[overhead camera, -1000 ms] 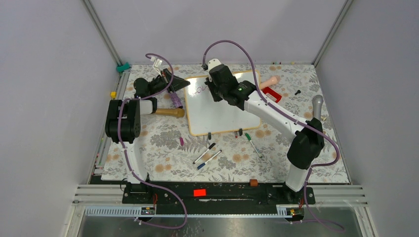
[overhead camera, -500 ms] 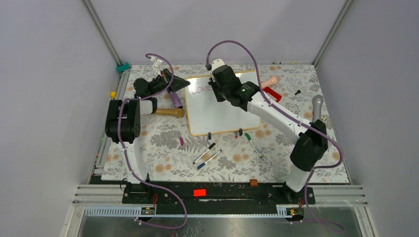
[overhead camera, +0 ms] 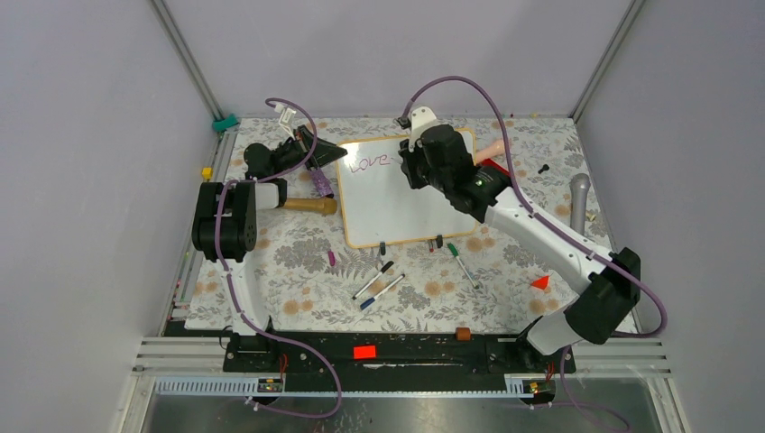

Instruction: Write a sentence on the whiteboard

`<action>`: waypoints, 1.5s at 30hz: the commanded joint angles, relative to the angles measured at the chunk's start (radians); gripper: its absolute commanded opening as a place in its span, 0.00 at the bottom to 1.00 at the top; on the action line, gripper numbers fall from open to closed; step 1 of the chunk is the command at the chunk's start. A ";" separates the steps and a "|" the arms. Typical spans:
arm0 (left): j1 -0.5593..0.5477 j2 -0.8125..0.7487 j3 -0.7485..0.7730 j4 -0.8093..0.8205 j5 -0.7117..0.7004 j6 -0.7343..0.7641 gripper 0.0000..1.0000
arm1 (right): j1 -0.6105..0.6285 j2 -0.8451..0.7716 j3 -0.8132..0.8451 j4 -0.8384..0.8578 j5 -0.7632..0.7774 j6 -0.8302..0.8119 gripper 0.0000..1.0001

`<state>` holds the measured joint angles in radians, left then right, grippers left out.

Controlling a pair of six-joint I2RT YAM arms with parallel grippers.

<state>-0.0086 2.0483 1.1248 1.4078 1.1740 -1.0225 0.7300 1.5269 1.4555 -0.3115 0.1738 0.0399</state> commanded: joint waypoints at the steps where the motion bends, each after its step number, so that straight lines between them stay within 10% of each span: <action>1: -0.027 -0.029 -0.019 0.068 0.097 0.083 0.02 | -0.013 -0.068 -0.065 0.121 -0.006 -0.011 0.00; 45: -0.033 0.019 -0.120 0.068 0.021 0.215 0.00 | -0.026 -0.212 -0.236 0.268 0.032 -0.108 0.00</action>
<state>-0.0105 2.0117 1.0370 1.4357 1.0931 -0.9489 0.7120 1.3525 1.2068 -0.0704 0.1749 -0.0521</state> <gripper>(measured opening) 0.103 0.174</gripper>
